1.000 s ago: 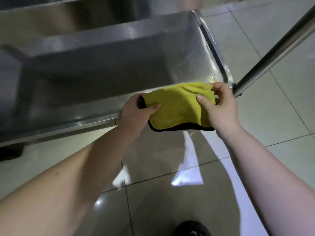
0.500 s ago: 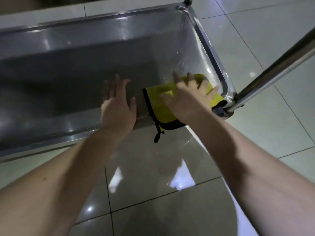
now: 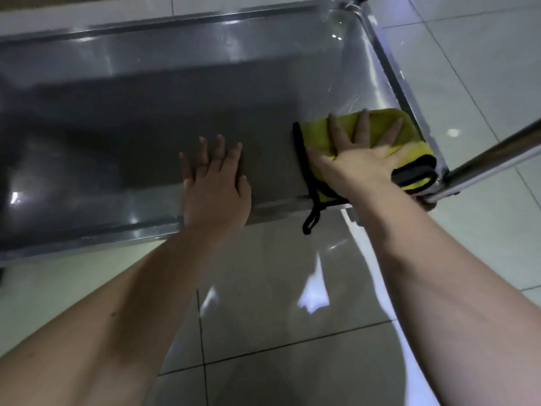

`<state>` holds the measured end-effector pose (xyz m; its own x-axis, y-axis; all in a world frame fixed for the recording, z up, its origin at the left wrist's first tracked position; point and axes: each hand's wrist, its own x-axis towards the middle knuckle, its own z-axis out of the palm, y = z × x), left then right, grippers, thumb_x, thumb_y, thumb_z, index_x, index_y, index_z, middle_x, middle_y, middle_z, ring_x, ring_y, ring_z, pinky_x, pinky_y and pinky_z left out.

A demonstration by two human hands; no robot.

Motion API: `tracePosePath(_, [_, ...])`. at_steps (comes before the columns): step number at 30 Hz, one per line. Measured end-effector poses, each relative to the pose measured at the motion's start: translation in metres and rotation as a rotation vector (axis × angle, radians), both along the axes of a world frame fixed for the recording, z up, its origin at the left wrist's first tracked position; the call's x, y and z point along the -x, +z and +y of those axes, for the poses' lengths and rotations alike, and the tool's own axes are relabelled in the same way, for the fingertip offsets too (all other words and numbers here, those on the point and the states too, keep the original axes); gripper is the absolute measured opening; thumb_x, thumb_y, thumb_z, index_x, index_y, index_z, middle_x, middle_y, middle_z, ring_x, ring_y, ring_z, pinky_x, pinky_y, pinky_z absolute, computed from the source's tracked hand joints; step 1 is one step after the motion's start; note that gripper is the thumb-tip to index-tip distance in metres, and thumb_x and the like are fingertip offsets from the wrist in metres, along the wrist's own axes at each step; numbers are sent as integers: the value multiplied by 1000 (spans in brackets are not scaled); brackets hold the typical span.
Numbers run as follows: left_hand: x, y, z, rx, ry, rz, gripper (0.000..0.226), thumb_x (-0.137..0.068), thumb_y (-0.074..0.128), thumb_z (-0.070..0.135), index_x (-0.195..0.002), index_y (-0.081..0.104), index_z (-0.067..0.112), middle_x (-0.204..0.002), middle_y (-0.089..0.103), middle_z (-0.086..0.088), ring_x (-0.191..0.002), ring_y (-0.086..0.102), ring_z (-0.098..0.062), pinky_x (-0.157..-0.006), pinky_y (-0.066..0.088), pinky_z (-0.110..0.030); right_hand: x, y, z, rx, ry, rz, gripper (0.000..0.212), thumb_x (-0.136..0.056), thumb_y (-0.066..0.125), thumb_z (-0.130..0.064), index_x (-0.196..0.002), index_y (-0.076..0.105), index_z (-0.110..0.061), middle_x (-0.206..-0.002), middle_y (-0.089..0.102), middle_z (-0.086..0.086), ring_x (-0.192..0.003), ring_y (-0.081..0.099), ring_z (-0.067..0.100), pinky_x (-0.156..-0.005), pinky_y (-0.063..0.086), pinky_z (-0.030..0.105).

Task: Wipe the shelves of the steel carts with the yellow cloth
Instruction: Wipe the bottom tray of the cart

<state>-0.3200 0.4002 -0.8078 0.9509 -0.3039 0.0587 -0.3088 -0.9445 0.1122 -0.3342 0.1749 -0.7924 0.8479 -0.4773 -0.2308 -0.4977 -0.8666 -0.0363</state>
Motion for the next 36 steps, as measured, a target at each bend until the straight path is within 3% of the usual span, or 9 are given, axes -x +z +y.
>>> tracePosePath(3, [0, 3, 3, 11, 14, 34, 67, -87, 24, 38, -152, 23, 23, -161, 17, -4, -149, -1, -28, -119, -7, -52, 7, -10, 64, 34, 360, -135, 78, -77, 14, -83, -149, 3, -54, -164, -1, 2, -141, -11, 55, -103, -12, 74])
tracePosePath(6, [1, 6, 5, 26, 18, 53, 69, -85, 29, 35, -152, 23, 22, -162, 16, -4, -149, -1, -27, -119, -7, -50, 5, -11, 59, 9, 497, -164, 81, -73, 14, -86, -147, 5, -56, -164, 6, -7, -145, -8, 48, -108, -10, 69])
tracePosePath(9, [1, 6, 2, 52, 32, 80, 64, -91, 37, 29, -152, 22, 24, -162, 14, -4, -149, 2, -27, -119, -3, -51, -8, -11, -8, -23, 348, -156, 94, -64, 19, -94, -148, 6, -54, -163, 2, -13, -147, -10, 39, -111, -10, 65])
tracePosePath(13, [1, 4, -2, 40, 40, 79, 62, -93, 34, 31, -153, 19, 26, -162, 12, -2, -149, 6, -27, -119, -1, -50, -14, -2, -71, 36, -111, -183, 125, -53, 20, -98, -155, 8, -27, -163, -9, 11, -144, -12, 47, -114, -9, 61])
tracePosePath(16, [1, 2, -2, 37, 46, 60, 60, -94, 32, 38, -152, 21, 26, -162, 13, -1, -149, 7, -27, -119, 1, -50, -29, -2, -57, 52, -114, -77, 112, -63, 13, -92, -155, 12, -27, -164, -2, 7, -141, -11, 55, -110, -9, 69])
tracePosePath(23, [-3, -3, 1, -2, 61, 86, 68, -94, 12, 55, -152, 21, 21, -162, 11, -2, -149, -3, -26, -117, -6, -57, -42, -10, 68, 54, 412, -120, 88, -76, 13, -84, -153, 8, -41, -164, -1, 3, -142, -13, 52, -111, -12, 66])
tracePosePath(26, [-2, -4, 2, -32, 73, 92, 72, -91, 4, 60, -153, 13, 24, -163, 4, 1, -149, -10, -26, -114, -9, -62, -41, -7, 48, 1, 517, -139, 85, -75, 14, -88, -150, 9, -50, -164, -1, -8, -144, -14, 47, -114, -13, 61])
tracePosePath(30, [0, -3, 0, -20, 120, 74, 73, -89, 8, 66, -153, -7, 34, -163, -4, 3, -147, -17, -28, -111, -16, -63, -38, -5, -30, -18, 264, -124, 82, -77, 28, -88, -149, 12, -53, -162, 0, -15, -142, -17, 50, -112, -14, 62])
tracePosePath(36, [-1, -5, -3, -12, 113, 98, 72, -88, 9, 65, -153, 0, 36, -163, -4, 3, -149, -9, -26, -114, -10, -61, -61, -2, -40, -26, -217, -97, 83, -81, 28, -78, -153, 13, -41, -164, -2, -6, -139, -13, 58, -111, -13, 66])
